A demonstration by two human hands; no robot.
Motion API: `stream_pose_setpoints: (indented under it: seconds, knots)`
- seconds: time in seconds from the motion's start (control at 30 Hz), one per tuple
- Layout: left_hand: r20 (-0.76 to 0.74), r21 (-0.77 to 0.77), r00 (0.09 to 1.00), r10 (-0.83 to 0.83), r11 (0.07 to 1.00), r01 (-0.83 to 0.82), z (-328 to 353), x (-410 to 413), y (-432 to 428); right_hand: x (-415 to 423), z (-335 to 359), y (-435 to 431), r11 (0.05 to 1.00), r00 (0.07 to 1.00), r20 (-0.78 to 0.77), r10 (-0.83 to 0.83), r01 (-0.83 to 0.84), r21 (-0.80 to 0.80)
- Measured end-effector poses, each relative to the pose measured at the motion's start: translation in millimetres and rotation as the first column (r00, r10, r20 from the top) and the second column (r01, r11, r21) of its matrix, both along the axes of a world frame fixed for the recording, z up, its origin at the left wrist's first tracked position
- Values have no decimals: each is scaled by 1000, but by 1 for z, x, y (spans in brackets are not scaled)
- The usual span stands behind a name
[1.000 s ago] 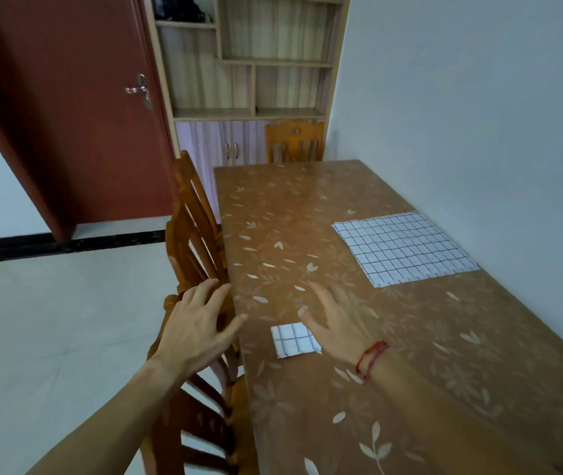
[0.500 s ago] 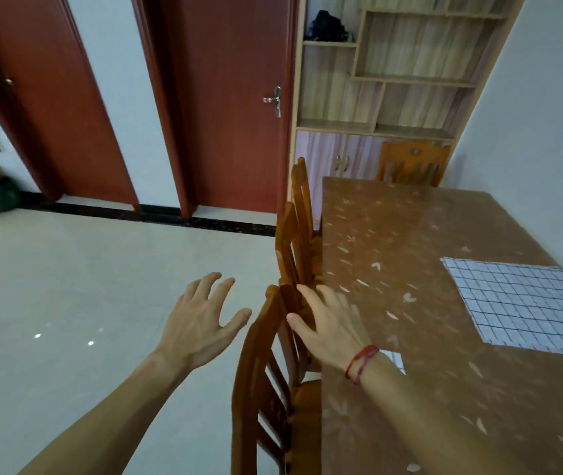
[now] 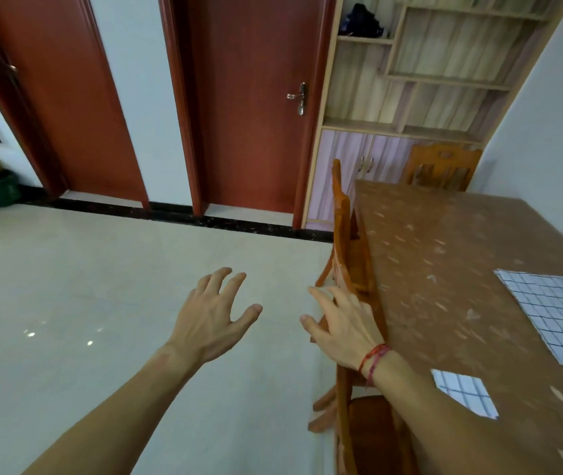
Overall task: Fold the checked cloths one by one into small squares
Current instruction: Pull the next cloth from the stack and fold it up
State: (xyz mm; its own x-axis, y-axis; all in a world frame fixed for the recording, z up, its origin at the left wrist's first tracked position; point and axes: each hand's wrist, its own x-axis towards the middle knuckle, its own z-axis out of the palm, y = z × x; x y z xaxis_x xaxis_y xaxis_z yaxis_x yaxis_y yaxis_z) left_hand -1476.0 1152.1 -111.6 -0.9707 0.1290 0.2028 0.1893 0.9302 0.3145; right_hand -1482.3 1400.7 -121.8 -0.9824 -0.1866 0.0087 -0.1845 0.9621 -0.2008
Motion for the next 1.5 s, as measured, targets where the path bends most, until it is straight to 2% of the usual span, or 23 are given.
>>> stream_pose_setpoints:
  seconds: [0.27,0.4,0.6,1.07,1.33,1.5]
  knots:
    - [35,-3,998,-42,999,43,-11,-56,-73,-53,5,-70,997,998,-4,-66,66,48]
    - [34,12,997,-65,998,64,-13,-91,-75,-83,4,-75,993,995,-62,-78,83,81]
    - [36,18,993,-113,994,112,-19,-167,-65,-154,-10,-70,985,990,-60,-124,130,114]
    - [62,-70,984,-165,983,169,-2,-387,0,-354,-4,-5,983,982,-50,-181,181,-6]
    - [50,-66,952,-301,951,303,-1,-493,51,-418,10,40,954,953,-81,-292,285,-89]
    - [51,-60,883,-466,882,468,1,-575,96,-459,11,78,882,882,-53,-469,464,-81]
